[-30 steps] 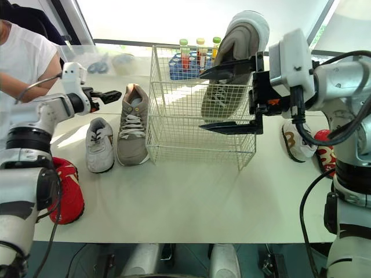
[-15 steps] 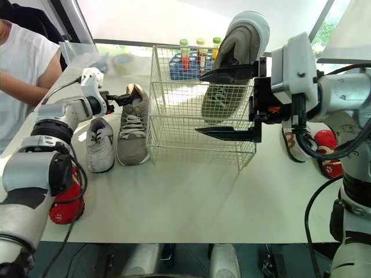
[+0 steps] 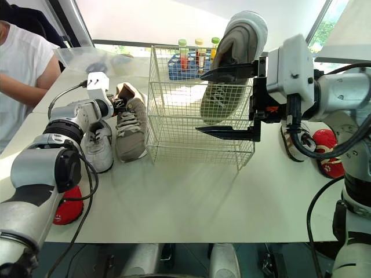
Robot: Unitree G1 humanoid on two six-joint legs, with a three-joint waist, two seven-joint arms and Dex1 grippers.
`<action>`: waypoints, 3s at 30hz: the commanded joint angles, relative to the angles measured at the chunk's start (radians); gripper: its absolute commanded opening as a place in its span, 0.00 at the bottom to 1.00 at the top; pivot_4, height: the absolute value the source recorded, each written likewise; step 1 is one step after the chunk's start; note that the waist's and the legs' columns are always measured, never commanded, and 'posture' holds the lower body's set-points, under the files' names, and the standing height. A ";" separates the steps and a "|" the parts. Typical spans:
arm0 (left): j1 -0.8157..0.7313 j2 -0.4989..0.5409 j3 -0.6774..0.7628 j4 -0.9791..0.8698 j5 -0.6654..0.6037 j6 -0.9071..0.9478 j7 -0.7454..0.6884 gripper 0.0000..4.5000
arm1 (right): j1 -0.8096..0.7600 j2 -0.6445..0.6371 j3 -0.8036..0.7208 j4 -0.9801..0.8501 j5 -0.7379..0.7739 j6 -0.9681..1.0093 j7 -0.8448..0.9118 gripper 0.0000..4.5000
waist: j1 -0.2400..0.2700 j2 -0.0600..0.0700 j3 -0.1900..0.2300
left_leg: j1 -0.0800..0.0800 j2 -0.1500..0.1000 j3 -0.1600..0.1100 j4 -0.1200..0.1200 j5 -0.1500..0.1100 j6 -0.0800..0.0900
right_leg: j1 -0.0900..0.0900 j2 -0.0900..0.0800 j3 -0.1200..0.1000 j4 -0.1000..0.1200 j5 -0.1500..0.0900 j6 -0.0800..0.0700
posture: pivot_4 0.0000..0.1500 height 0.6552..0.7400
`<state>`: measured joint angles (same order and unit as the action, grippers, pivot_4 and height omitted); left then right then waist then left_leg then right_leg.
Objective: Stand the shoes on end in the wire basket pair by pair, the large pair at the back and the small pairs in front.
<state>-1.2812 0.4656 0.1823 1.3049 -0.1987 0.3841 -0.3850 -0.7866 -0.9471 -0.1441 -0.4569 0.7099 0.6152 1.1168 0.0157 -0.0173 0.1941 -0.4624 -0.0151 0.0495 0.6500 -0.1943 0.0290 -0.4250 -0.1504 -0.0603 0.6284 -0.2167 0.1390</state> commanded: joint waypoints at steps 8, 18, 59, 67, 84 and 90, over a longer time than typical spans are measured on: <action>-0.177 0.031 0.031 -0.275 0.000 -0.034 0.001 0.01 | 0.009 -0.043 -0.028 -0.019 0.025 0.028 -0.026 1.00 | -0.002 -0.005 0.003 | -0.005 0.000 0.000 0.000 -0.001 0.001 | -0.002 0.000 -0.001 -0.004 0.002 0.002 | 1.00 1.00; -0.187 0.098 -0.023 -0.753 0.044 -0.085 -0.004 0.01 | -0.031 -0.003 0.016 0.026 0.004 -0.005 -0.026 1.00 | -0.001 -0.004 0.003 | -0.004 0.000 0.002 -0.002 -0.001 0.002 | -0.002 0.000 -0.001 -0.006 0.002 0.002 | 1.00 1.00; -0.009 -0.357 -0.173 -0.285 0.461 -1.364 0.649 0.01 | 0.024 -0.046 -0.039 -0.138 0.093 0.100 -0.210 1.00 | 0.000 -0.004 0.003 | -0.004 0.001 0.002 0.002 -0.002 0.005 | 0.001 0.000 -0.002 -0.013 0.008 0.003 | 1.00 1.00; 0.106 -0.403 -0.228 -0.254 0.484 -1.323 0.625 0.01 | 0.026 -0.057 -0.040 -0.141 0.105 0.108 -0.218 1.00 | 0.006 -0.004 0.001 | -0.004 0.001 0.002 0.002 -0.002 0.005 | 0.002 0.000 -0.002 -0.013 0.008 0.003 | 1.00 1.00; 0.411 -0.399 -0.227 -0.629 0.255 -1.046 0.246 0.98 | 0.019 -0.040 -0.014 -0.112 0.092 0.084 -0.199 1.00 | 0.026 0.006 -0.012 | 0.009 0.007 0.005 0.002 -0.006 0.005 | 0.021 0.000 -0.008 -0.035 0.015 -0.003 | 1.00 1.00; 0.532 -0.328 -0.230 -0.934 0.095 -0.816 0.036 0.98 | 0.013 -0.035 -0.003 -0.096 0.084 0.074 -0.188 1.00 | 0.023 0.006 -0.012 | 0.000 0.008 0.005 0.002 -0.005 0.006 | 0.015 0.001 -0.008 -0.033 0.016 -0.003 | 1.00 1.00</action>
<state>-0.7581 0.1262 -0.0260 0.4662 -0.0500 -0.5020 -0.2799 -0.7491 -0.9804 -0.1287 -0.5551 0.7976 0.7099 0.9245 0.0390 -0.0112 0.1825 -0.4621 -0.0073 0.0552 0.6523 -0.1991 0.0357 -0.4102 -0.1498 -0.0680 0.5957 -0.2011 0.1360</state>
